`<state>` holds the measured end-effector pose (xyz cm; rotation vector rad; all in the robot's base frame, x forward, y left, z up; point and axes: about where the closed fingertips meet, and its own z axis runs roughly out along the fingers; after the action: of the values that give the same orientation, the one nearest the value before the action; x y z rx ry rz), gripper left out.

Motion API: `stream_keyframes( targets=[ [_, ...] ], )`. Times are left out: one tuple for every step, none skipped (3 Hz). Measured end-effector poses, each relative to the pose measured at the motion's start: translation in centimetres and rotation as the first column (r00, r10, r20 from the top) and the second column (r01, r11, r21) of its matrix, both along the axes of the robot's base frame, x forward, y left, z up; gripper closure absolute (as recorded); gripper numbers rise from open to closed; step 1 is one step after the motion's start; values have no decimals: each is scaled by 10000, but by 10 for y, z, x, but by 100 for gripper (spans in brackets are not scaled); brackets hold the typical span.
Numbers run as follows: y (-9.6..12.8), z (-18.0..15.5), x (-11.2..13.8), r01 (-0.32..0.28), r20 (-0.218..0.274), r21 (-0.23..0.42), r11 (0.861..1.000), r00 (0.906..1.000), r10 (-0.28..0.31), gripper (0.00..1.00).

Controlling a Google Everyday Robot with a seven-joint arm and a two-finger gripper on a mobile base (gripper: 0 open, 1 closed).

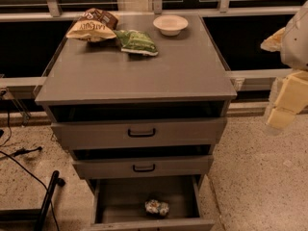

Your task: Pick 7up can from bottom drawer and place on counter

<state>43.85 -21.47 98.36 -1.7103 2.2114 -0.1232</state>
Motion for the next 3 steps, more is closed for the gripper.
stream_keyframes(
  targets=[
    [0,0,0,0,1,0,10000,10000,0,2],
    [0,0,0,0,1,0,10000,10000,0,24],
    [0,0,0,0,2,0,10000,10000,0,47]
  ],
)
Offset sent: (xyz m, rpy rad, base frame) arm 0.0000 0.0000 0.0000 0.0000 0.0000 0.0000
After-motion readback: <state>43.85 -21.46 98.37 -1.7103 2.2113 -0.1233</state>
